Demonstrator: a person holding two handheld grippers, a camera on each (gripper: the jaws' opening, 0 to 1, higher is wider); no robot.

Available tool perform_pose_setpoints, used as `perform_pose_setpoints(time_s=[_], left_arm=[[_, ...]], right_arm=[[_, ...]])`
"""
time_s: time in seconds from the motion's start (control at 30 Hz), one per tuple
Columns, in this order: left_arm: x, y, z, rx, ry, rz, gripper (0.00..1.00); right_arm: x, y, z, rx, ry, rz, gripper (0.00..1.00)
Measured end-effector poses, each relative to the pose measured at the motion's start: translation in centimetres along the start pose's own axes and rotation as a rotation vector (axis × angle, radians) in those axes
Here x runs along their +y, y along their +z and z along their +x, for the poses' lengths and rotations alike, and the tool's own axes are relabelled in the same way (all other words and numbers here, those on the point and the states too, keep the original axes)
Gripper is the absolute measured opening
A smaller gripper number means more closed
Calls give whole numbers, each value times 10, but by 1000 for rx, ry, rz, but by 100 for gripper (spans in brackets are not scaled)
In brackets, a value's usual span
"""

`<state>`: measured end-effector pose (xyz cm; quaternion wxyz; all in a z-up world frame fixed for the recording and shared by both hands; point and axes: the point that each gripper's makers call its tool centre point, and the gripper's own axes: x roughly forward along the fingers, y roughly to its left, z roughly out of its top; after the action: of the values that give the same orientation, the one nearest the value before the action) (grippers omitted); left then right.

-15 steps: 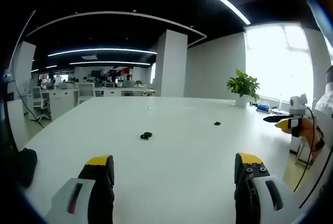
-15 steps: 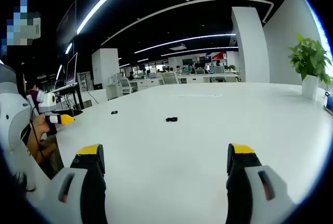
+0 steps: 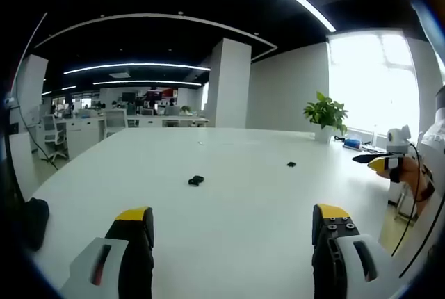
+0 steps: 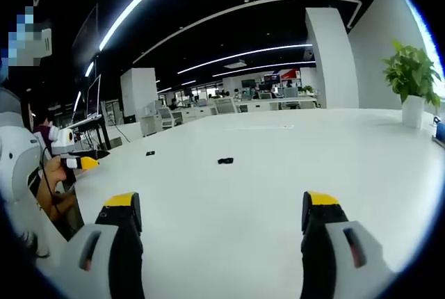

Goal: Snap the two parts of the plastic buckle together until the buckle closes and remains connected.

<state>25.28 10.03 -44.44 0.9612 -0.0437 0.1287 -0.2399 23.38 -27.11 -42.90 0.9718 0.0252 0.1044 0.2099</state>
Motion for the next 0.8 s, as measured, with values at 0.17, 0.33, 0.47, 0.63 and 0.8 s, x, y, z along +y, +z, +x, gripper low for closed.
perform_pose_setpoints(time_s=[0.17, 0.33, 0.47, 0.63, 0.8], left_arm=[[0, -1, 0, 2, 3, -3, 96], [2, -2, 3, 9, 10, 4, 95], [3, -2, 6, 10, 1, 8, 94], [6, -3, 7, 12, 0, 1, 93], [6, -2, 7, 14, -3, 0, 93]], right_arm=[[1, -1, -1, 4, 4, 1, 95], [1, -1, -1, -1, 7, 6, 94], [1, -3, 0, 0, 5, 13, 93], [-2, -5, -1, 2, 2, 26, 92], [-3, -5, -1, 4, -3, 30, 91]])
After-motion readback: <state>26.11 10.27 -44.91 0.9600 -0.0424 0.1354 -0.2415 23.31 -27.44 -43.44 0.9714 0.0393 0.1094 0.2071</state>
